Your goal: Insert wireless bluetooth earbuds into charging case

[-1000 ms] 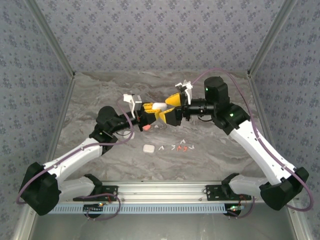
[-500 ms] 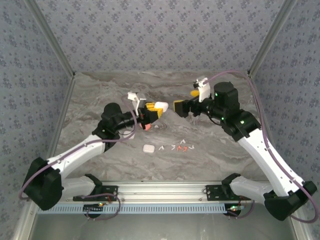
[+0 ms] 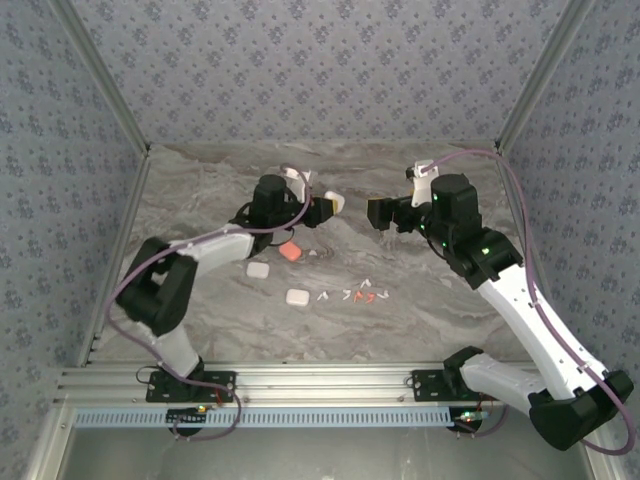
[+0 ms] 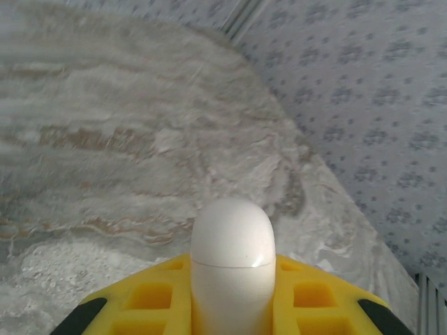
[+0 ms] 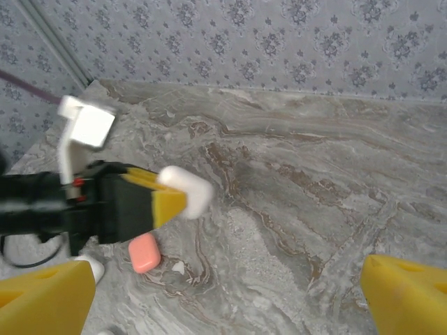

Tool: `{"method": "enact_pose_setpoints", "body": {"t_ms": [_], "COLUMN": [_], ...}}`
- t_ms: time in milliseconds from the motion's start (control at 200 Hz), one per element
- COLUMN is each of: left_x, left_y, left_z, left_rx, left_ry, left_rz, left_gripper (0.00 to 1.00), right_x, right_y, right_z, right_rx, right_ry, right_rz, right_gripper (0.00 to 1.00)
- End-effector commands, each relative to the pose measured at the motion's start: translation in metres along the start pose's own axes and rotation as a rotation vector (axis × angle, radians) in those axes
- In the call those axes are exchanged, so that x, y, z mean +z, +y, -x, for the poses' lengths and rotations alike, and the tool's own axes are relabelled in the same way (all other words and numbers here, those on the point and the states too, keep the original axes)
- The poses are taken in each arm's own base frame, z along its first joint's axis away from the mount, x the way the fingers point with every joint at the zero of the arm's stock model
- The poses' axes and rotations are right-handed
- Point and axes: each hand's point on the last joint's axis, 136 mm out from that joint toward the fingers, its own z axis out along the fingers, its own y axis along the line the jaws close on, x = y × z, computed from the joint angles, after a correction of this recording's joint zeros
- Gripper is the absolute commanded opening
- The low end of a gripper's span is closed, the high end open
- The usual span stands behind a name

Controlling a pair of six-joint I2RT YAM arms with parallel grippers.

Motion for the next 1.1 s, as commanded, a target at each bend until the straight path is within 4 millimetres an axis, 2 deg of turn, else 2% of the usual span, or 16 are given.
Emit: {"method": "enact_pose_setpoints", "body": {"t_ms": [0,160,295,600,725,949,1094], "left_x": [0.023,0.054,0.064,0.068,0.069,0.065,0.058], "left_y": [0.018,0.044,0.06,0.084,0.092,0.106,0.117], "left_z": [-0.002,-0.017,-0.026,-0.048,-0.05,-0.055,-0.056], "left_rx": [-0.108,-0.201,-0.254,-0.309,-0.323,-0.328,-0.339], "left_ry": [0.034,0.088,0.108,0.159,0.157,0.179,0.177], "left_rz": [0.023,0.055,0.094,0.178,0.193,0.226,0.252], "left_gripper": [0.0,0.0,0.0,0.15,0.19,0.29,0.39], "right_x": [-0.005,-0.007,-0.01,-0.015,-0.017,-0.011,-0.014], "right_y": [-0.007,-0.008,-0.009,-0.011,-0.012,-0.022,-0.022], "right_z": [-0.004,-0.007,-0.009,-0.007,-0.001,-0.003,-0.001], "right_rx": [0.028,0.041,0.044,0.052,0.04,0.012,0.023], "right_ry": [0.01,0.028,0.033,0.025,0.024,0.035,0.022], "right_rz": [-0.034,-0.039,-0.043,-0.053,-0.064,-0.109,-0.111], "right_gripper": [1.0,1.0,1.0,1.0,1.0,1.0,1.0]}}
